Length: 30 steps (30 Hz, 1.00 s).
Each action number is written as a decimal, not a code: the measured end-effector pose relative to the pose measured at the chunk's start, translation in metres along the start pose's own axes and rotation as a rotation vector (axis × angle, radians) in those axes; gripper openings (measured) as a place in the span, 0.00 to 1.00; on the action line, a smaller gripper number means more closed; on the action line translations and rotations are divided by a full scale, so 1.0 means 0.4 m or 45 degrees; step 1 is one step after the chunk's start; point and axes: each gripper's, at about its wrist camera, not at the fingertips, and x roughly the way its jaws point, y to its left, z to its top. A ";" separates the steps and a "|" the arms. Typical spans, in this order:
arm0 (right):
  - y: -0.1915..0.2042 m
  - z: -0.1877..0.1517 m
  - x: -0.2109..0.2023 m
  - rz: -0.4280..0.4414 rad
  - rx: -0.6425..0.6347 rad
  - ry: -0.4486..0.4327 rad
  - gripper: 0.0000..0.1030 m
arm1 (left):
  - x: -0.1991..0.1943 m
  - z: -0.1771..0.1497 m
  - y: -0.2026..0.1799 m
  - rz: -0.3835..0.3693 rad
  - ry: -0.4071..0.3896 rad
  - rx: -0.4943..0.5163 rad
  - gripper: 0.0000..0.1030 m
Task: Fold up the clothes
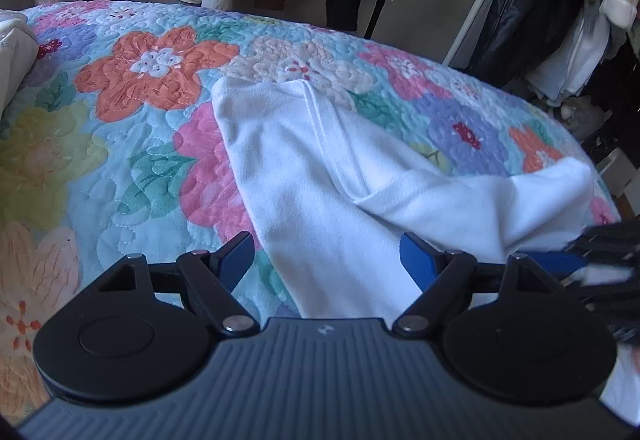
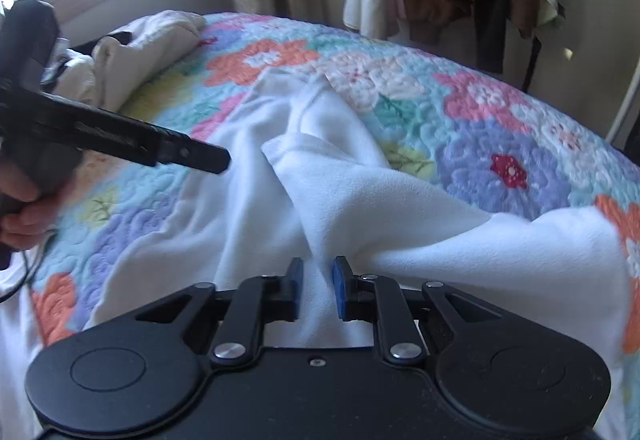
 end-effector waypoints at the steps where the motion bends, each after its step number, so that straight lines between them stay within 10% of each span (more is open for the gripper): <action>1: -0.017 0.010 -0.025 0.009 0.016 -0.028 0.35 | 0.002 0.000 -0.002 0.015 0.005 0.007 0.77; 4: -0.093 0.050 -0.081 -0.100 0.081 -0.112 0.57 | 0.005 0.000 0.002 0.021 0.000 -0.008 0.77; 10: -0.342 0.097 -0.067 -0.282 0.450 -0.076 0.64 | 0.022 0.005 -0.011 0.047 0.021 -0.012 0.77; 12: -0.403 0.091 -0.036 -0.222 0.553 -0.014 0.64 | 0.019 0.003 -0.020 0.029 0.021 0.000 0.77; 14: -0.427 0.059 0.018 0.061 0.629 0.082 0.65 | 0.017 0.003 -0.027 0.053 0.017 0.021 0.77; 16: -0.401 0.016 0.051 0.228 0.679 0.158 0.42 | 0.011 0.003 -0.032 0.070 0.013 0.033 0.77; 21: -0.205 -0.056 -0.013 0.169 0.285 0.077 0.27 | -0.014 0.000 -0.037 0.093 0.006 0.036 0.77; 26: -0.118 -0.092 -0.043 0.132 0.010 0.152 0.31 | -0.039 -0.002 -0.043 0.116 -0.002 0.039 0.77; 30: -0.175 -0.079 -0.063 0.130 0.243 0.067 0.64 | -0.039 -0.017 -0.054 0.119 0.018 0.065 0.77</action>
